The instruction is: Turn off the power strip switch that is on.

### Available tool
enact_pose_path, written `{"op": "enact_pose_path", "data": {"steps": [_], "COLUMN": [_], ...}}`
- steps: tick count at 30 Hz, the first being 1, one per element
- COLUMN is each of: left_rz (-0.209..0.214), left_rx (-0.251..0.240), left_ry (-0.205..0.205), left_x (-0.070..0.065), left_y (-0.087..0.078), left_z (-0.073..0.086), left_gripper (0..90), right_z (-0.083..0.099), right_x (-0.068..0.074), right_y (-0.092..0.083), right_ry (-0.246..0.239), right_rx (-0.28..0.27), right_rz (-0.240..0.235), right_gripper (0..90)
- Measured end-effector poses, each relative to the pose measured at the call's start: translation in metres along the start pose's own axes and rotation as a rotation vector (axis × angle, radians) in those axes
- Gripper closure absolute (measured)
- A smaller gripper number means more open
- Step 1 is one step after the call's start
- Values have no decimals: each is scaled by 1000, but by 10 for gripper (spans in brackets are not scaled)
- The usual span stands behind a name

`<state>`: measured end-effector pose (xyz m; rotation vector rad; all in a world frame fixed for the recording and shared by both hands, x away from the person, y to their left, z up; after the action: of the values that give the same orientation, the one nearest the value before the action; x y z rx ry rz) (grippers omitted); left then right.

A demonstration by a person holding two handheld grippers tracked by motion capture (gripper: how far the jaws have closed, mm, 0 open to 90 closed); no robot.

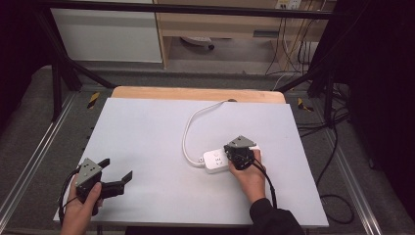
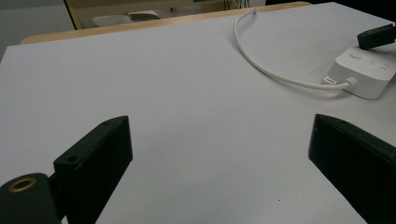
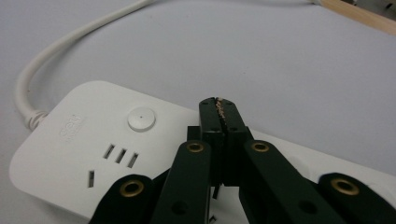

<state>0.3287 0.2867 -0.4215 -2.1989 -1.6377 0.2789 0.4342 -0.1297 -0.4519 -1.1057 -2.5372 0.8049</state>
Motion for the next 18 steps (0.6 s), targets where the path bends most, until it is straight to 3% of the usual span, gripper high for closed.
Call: {"op": "enact_pose_path", "data": {"steps": [3, 6, 18], "left_rz": [0, -1, -5], "left_rx": [-3, -1, 4], "left_ry": [-3, -1, 3], "left_x": [0, 0, 1], "left_y": [0, 0, 1], "left_z": [0, 0, 0], "left_gripper": [62, 62, 62], "right_z": [0, 2, 2], "right_x": [0, -3, -3], "right_y": [0, -1, -1], "right_ry": [4, 36, 37], "right_rx": [-7, -24, -28], "right_rz": [-4, -24, -28], "right_gripper": [900, 900, 900]}}
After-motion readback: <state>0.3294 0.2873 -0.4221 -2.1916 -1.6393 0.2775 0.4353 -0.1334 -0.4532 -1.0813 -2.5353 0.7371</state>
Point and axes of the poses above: each handheld gripper's, and its own axes: y roughly forward along the jaws, z roughly out of its underside, x roughly to its left, the point moved 2 cm from there along y, roughly forward along the jaws, and after that the axes turned 12 degrees about -z, right-handed, at the moved point
